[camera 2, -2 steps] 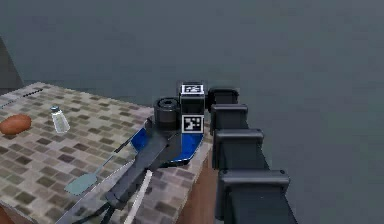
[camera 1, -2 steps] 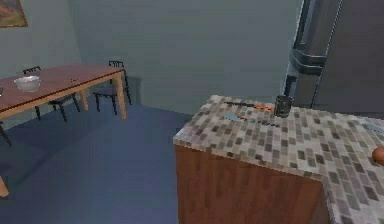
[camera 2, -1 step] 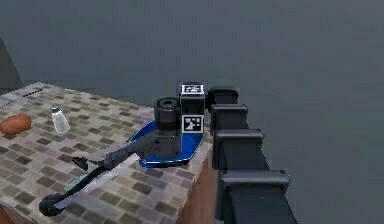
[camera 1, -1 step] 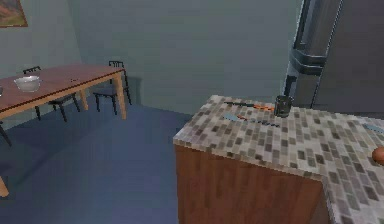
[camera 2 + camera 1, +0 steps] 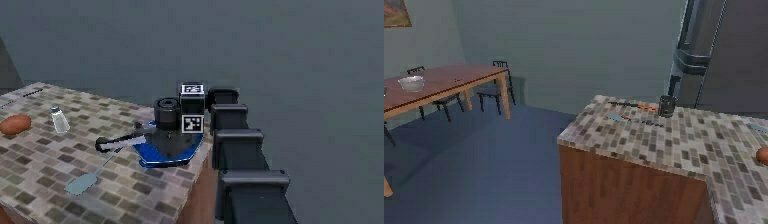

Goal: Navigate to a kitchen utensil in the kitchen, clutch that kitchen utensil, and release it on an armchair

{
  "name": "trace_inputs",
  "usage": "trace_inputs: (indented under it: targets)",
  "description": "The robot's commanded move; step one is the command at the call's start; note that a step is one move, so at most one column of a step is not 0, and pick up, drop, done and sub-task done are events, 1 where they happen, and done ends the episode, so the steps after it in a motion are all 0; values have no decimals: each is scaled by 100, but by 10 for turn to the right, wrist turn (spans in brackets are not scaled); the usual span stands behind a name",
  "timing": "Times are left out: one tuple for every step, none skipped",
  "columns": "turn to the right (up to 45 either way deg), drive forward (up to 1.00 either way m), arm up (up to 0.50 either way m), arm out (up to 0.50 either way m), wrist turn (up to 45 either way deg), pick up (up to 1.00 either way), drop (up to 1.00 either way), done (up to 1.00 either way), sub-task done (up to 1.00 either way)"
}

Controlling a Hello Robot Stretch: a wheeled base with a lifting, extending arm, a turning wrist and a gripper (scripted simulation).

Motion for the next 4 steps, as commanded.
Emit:
trace_inputs:
  targets:
    - [0, 0, 0, 0, 180, 0, 0, 0, 0]
    - [0, 0, -12, 0, 0, 0, 0, 0, 0]
    - [0, 0, 0, 0, 0, 100, 0, 0, 0]
    - [0, 0, 10, 0, 0, 0, 0, 0, 0]
